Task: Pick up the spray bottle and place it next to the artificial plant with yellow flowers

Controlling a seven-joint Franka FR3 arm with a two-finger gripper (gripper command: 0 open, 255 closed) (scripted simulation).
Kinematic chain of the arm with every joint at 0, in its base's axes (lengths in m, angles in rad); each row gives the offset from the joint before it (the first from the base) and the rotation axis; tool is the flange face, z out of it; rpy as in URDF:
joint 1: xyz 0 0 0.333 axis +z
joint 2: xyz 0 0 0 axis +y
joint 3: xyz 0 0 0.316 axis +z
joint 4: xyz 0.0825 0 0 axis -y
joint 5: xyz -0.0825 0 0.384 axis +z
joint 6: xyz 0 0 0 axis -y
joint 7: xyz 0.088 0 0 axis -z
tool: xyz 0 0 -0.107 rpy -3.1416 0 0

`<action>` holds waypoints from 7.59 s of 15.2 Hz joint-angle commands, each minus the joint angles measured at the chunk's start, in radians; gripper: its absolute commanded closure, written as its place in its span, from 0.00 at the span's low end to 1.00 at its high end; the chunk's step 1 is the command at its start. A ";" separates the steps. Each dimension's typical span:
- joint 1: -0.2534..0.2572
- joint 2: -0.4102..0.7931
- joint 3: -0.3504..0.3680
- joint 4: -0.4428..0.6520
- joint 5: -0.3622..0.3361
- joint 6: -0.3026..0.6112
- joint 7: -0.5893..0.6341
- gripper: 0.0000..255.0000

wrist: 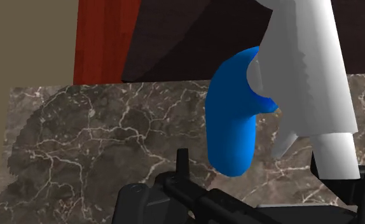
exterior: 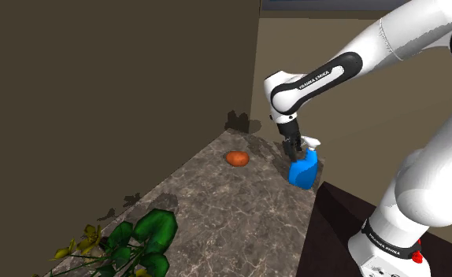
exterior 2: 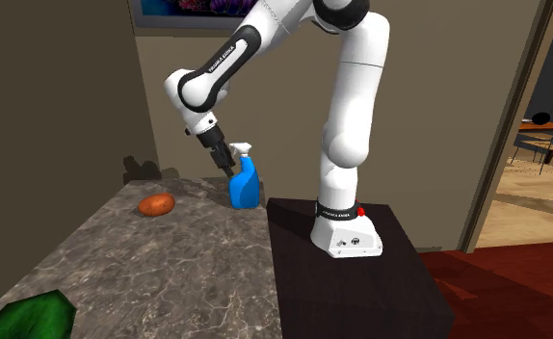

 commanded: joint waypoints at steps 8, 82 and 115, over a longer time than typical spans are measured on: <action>-0.008 0.024 -0.009 -0.082 -0.016 0.102 0.000 0.00; 0.000 -0.166 0.026 0.535 -0.013 -0.699 -0.091 1.00; 0.300 0.180 0.503 0.932 0.373 -0.724 0.772 1.00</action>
